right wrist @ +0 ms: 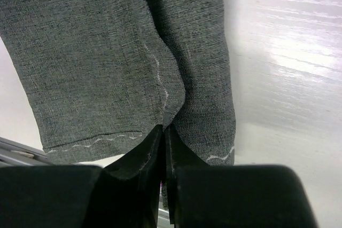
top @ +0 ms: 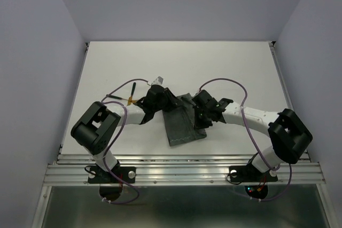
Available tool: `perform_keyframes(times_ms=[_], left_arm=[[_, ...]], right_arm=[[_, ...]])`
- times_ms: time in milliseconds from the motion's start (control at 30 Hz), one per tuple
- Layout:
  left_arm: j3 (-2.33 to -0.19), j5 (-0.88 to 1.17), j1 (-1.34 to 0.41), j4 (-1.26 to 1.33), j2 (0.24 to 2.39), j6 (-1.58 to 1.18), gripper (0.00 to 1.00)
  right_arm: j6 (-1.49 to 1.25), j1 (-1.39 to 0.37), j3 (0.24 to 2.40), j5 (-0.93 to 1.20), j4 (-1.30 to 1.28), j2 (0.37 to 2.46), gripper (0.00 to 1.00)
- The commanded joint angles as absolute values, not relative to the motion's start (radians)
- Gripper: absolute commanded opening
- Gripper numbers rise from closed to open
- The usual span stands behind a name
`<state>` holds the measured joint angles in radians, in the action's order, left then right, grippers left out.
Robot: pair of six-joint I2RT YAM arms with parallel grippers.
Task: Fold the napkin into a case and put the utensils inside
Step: Fold the lower triangle-folded napkin at the center of the board.
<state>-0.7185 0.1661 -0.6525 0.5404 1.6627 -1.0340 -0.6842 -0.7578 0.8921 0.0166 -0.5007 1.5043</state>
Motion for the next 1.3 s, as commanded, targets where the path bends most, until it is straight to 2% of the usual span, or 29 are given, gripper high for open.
perform_keyframes(times_ms=[0,33,100,167,233,367,500,733,800,900,1033,1067,1100,1233,1267], left_arm=[[-0.738,0.137,-0.649,0.486,1.594,-1.006,0.32],[-0.739,0.137,-0.650,0.483,1.591,-1.002,0.43],[-0.752,0.144,-0.649,0.474,1.594,-0.993,0.58],[-0.761,0.155,-0.652,0.460,1.601,-0.976,0.65],[-0.776,0.161,-0.652,0.456,1.618,-0.966,0.70],[-0.807,0.175,-0.650,0.433,1.658,-0.942,0.70],[-0.833,0.179,-0.650,0.414,1.706,-0.920,0.63],[-0.911,0.161,-0.649,0.342,1.775,-0.870,0.45],[-0.917,0.149,-0.650,0.330,1.784,-0.862,0.43],[-0.925,0.138,-0.644,0.318,1.793,-0.851,0.31],[-0.939,0.146,-0.635,0.310,1.802,-0.833,0.00],[-0.943,0.153,-0.632,0.308,1.805,-0.827,0.00],[-0.946,0.159,-0.629,0.308,1.810,-0.815,0.00],[-0.982,0.190,-0.621,0.290,1.819,-0.767,0.00],[-0.989,0.193,-0.620,0.282,1.821,-0.758,0.00]], right_arm=[[-0.678,-0.796,0.942,-0.040,-0.479,1.529,0.12],[-0.680,-0.805,0.943,-0.043,-0.476,1.543,0.13],[-0.683,-0.814,0.946,-0.048,-0.469,1.555,0.14],[-0.686,-0.827,0.950,-0.048,-0.463,1.575,0.18],[-0.692,-0.827,0.954,-0.049,-0.456,1.586,0.20],[-0.701,-0.836,0.959,-0.045,-0.442,1.608,0.24],[-0.707,-0.845,0.965,-0.043,-0.436,1.621,0.25],[-0.716,-0.845,0.963,-0.043,-0.428,1.621,0.26],[-0.718,-0.845,0.963,-0.041,-0.428,1.620,0.26],[-0.718,-0.845,0.962,-0.035,-0.428,1.614,0.26],[-0.709,-0.845,0.968,-0.029,-0.442,1.591,0.26],[-0.704,-0.845,0.972,-0.031,-0.446,1.583,0.27],[-0.703,-0.845,0.982,-0.040,-0.451,1.574,0.32],[-0.692,-0.845,1.032,-0.106,-0.509,1.540,0.45],[-0.692,-0.845,1.043,-0.106,-0.518,1.536,0.45]])
